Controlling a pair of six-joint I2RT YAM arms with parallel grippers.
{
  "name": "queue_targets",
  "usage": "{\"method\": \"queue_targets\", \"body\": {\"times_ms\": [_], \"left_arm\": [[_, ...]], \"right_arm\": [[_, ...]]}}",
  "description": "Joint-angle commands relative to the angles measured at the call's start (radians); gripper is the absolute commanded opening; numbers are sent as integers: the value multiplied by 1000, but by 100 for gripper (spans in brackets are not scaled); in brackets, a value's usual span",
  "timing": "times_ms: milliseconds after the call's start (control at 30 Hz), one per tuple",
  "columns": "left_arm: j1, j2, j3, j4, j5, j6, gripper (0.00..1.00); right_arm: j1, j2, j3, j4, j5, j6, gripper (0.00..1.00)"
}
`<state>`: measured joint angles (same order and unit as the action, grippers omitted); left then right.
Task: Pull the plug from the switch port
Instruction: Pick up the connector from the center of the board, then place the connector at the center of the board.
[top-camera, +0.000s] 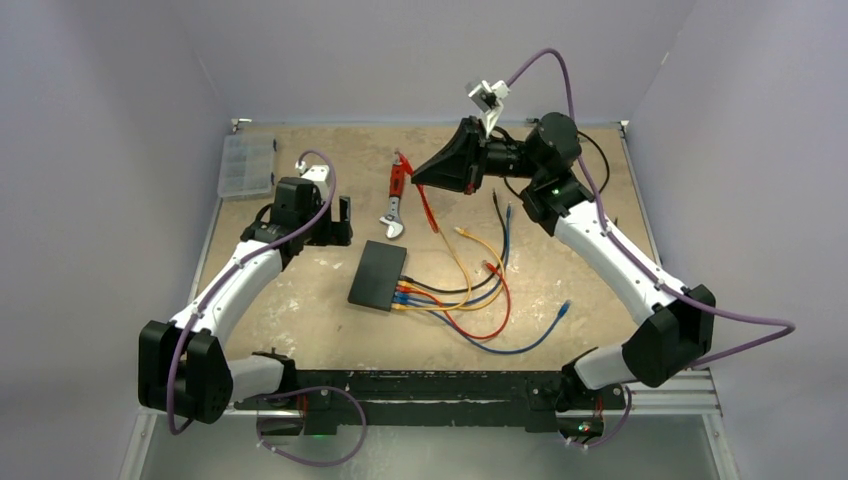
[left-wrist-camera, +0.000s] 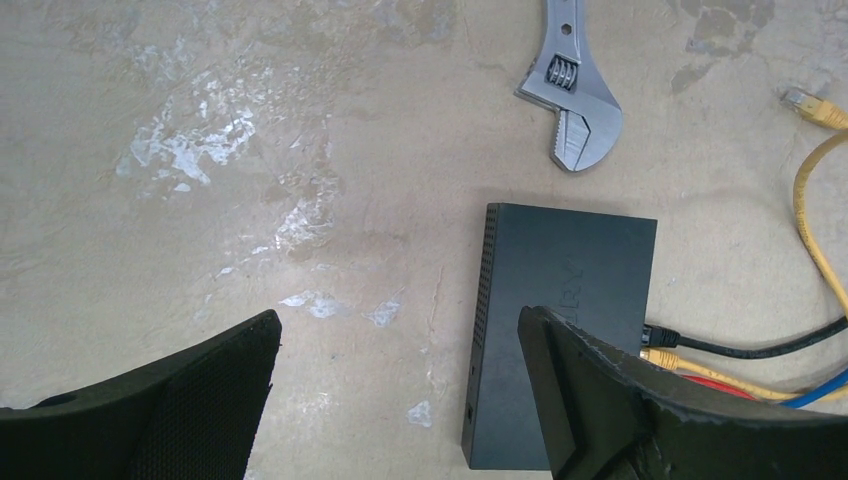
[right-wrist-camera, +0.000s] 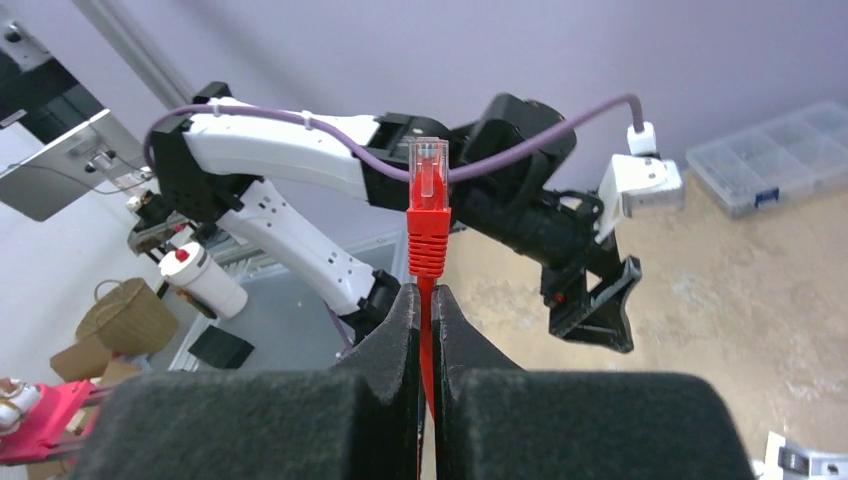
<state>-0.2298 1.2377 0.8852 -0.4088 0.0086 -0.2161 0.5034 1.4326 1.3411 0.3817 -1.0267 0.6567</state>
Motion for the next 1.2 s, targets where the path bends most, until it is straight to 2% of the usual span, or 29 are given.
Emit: {"method": "queue_targets", "body": {"times_ms": [0, 100, 267, 433, 600, 833, 1167], "left_arm": [[6, -5, -5, 4, -35, 18, 89], [6, -5, -5, 5, -36, 18, 89], [4, -7, -6, 3, -39, 18, 89], [4, -4, -6, 4, -38, 18, 89], [4, -3, -3, 3, -34, 18, 88], [4, -5, -5, 4, -32, 16, 88], [4, -1, -6, 2, -26, 16, 88]], "right_arm": [[-11, -26, 43, 205, -86, 118, 0], [-13, -26, 46, 259, -98, 153, 0], [-20, -33, 83, 252, -89, 153, 0], [-27, -27, 169, 23, -23, 0, 0], [-32, -14, 232, -245, 136, -189, 0], [-62, 1, 252, -485, 414, -358, 0], [-199, 35, 217, -612, 678, -397, 0]]}}
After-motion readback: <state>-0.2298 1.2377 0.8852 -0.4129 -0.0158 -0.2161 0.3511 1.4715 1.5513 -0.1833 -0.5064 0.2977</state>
